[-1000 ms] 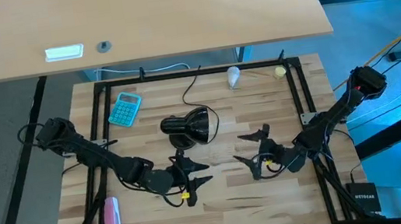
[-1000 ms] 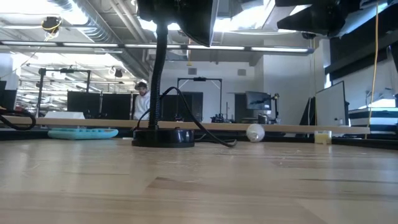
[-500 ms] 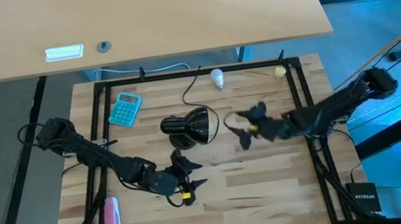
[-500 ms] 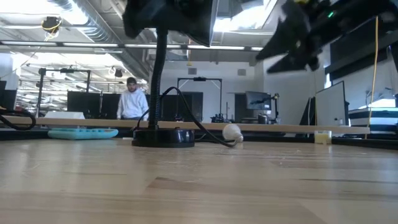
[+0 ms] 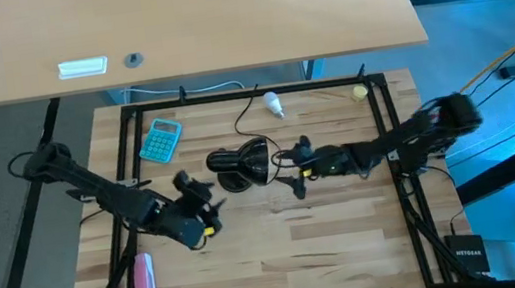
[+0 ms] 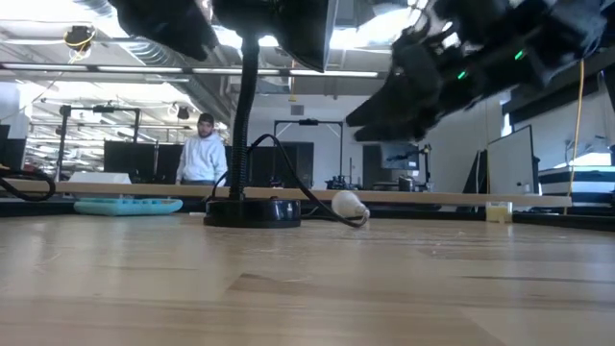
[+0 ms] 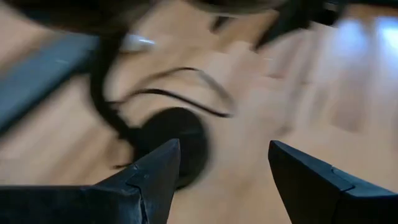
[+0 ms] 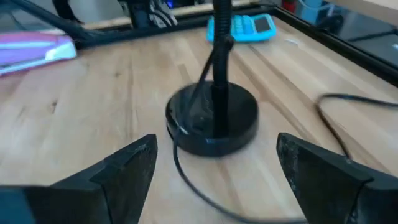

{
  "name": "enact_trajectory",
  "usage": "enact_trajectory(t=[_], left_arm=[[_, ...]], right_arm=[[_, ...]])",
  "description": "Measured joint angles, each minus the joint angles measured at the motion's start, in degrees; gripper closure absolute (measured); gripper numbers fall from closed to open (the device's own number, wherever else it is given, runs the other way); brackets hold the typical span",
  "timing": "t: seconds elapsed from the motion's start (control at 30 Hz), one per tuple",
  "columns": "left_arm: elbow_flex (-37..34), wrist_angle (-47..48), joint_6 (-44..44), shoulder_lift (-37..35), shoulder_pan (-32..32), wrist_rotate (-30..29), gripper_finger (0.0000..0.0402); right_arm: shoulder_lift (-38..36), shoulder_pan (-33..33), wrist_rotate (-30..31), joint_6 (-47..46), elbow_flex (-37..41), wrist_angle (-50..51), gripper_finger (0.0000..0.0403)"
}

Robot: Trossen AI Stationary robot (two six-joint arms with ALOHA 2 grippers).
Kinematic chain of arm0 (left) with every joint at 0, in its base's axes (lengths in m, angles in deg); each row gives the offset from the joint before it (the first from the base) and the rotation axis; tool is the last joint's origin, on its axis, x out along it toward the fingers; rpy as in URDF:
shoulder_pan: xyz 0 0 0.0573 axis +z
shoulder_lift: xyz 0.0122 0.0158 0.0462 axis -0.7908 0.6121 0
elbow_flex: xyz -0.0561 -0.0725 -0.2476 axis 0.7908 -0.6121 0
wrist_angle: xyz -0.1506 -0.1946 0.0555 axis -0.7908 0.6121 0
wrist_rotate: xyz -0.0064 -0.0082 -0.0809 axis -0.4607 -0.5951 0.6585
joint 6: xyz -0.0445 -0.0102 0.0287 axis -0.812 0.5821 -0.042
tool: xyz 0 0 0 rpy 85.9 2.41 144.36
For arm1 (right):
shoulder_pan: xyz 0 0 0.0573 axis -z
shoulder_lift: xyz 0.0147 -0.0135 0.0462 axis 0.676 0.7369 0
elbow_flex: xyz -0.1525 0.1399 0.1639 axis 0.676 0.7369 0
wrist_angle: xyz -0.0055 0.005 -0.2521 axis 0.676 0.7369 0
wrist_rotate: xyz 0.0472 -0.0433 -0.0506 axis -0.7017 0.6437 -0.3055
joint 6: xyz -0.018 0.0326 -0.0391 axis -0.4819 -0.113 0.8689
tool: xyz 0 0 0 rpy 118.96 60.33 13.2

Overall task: Screw lightbulb
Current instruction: Insert the lightbulb into the black lamp

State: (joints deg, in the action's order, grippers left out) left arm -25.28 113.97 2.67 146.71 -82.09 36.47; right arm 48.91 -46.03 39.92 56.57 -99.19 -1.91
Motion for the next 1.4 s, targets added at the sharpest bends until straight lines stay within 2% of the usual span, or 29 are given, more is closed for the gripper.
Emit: enact_trajectory(t=[0.13,0.23,0.5,0.63,0.73,0.87,1.07,1.3,1.4], left_arm=[[-0.7,6.5,3.2,-0.9,3.7,-1.4,0.0166],[-5.5,2.6,8.5,-4.1,8.3,2.2,0.0166],[-28.6,-38.2,30.3,-22.2,22.3,15.4,0.0166],[-34.7,-50.2,37.7,-23.0,29.0,22.1,0.0166],[-35.3,-57.4,43.1,-21.6,32.6,26.8,0.0166],[-35.5,-62.4,47.8,-19.4,35.6,31.5,0.0166],[-35.5,-65.9,47.9,-16.0,38.3,37.3,0.0166],[-35.5,-67.0,49.8,-15.3,38.2,38.5,0.0166],[-35.4,-70.8,53.2,-15.2,38.3,38.5,0.0166]], right_arm=[[9.8,3.3,-5.0,1.4,-1.6,-11.6,0.007],[15.3,5.2,-8.3,1.5,-3.3,-16.9,0.007],[23.2,7.9,-12.4,1.8,-8.2,-21.7,0.007],[26.4,9.5,-14.3,2.1,-11.7,-21.9,0.007],[29.0,10.4,-15.0,2.0,-13.9,-21.6,0.007],[31.5,10.8,-15.4,1.9,-16.6,-20.6,0.007],[34.6,10.7,-15.1,2.5,-21.0,-15.9,0.007],[36.5,10.7,-13.0,2.6,-22.4,-14.3,0.0071],[36.5,10.7,-13.0,2.3,-22.4,-13.8,0.0071]])
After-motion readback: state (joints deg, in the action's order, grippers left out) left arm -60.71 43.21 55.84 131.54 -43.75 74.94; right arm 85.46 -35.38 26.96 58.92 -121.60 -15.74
